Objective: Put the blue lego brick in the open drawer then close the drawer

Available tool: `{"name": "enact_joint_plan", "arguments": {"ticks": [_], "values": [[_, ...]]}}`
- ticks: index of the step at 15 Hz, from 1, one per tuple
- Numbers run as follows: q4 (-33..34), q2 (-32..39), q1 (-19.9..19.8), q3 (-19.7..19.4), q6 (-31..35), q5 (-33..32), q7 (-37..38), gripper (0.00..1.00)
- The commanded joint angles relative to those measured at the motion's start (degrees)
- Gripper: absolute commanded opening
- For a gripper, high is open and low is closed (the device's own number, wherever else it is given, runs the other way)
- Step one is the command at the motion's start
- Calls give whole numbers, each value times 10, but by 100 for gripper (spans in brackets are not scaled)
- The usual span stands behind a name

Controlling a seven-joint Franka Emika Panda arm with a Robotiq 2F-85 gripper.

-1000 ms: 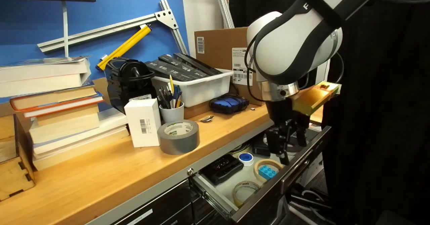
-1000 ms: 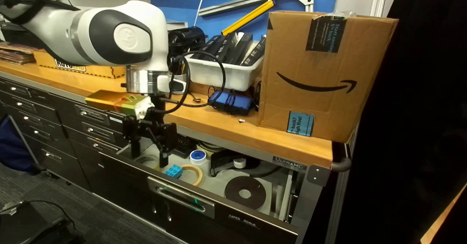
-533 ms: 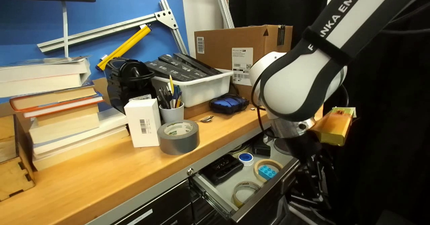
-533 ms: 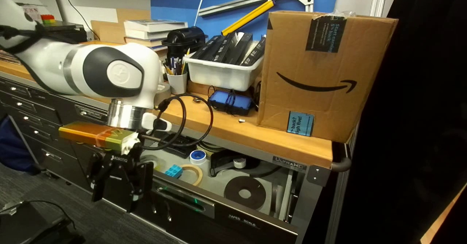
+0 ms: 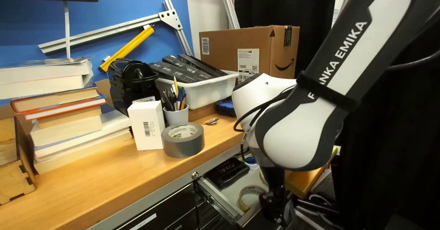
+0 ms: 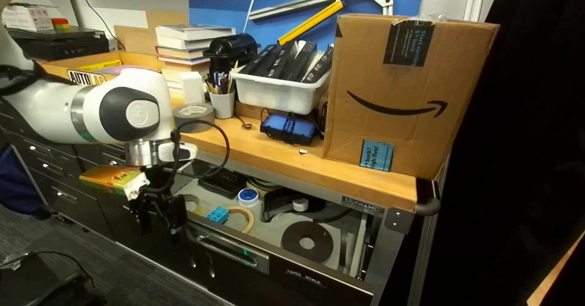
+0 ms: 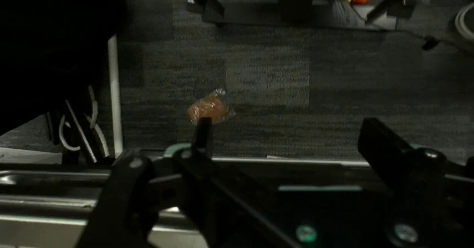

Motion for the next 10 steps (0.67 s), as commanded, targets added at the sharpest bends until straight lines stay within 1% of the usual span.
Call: {"name": "enact_joint_plan", "arguments": {"ticks": [1, 3, 6, 7, 10], "values": [[26, 18, 2, -14, 64, -25, 84, 100], [51, 24, -8, -26, 80, 4, 83, 100], [96, 39, -12, -43, 104, 18, 110, 100], [113, 48, -10, -48, 122, 12, 133, 100], [137, 78, 7, -70, 188, -45, 234, 100]]}}
